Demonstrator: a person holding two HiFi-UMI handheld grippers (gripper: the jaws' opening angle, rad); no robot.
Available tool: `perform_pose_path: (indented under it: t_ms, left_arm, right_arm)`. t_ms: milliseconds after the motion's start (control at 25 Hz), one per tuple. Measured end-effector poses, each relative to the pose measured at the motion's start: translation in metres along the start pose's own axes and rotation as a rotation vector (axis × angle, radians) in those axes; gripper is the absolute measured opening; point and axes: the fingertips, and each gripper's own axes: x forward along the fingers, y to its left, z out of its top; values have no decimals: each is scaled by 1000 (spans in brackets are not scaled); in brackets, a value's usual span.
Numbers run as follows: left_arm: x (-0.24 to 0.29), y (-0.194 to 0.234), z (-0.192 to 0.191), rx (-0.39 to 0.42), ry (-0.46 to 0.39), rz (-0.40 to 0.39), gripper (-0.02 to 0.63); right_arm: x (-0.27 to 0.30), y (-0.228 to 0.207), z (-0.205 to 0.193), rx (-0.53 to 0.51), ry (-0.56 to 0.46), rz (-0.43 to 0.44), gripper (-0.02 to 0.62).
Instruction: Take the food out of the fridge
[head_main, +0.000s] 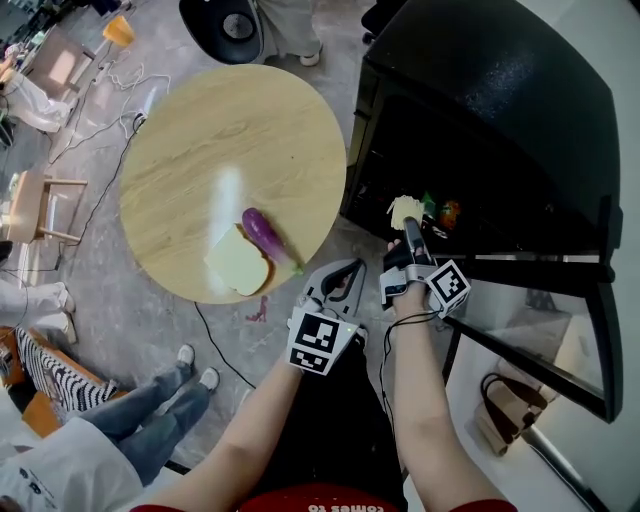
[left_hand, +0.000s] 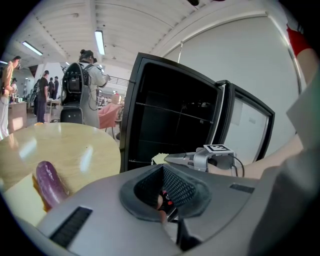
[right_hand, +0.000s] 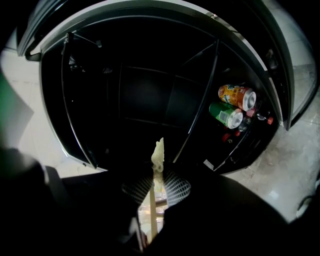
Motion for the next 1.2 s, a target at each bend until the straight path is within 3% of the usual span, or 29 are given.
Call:
perform_pose_path:
  t_ms: [720,1200]
  left_arm:
    - [-38,-11,51,-45,-15,1,6]
    - [-84,-10,89,-60,-53,-8,8]
  right_arm:
    - [-50,75,-31,11,112,54,57]
    - [-79,158,-60,11,266,185,57]
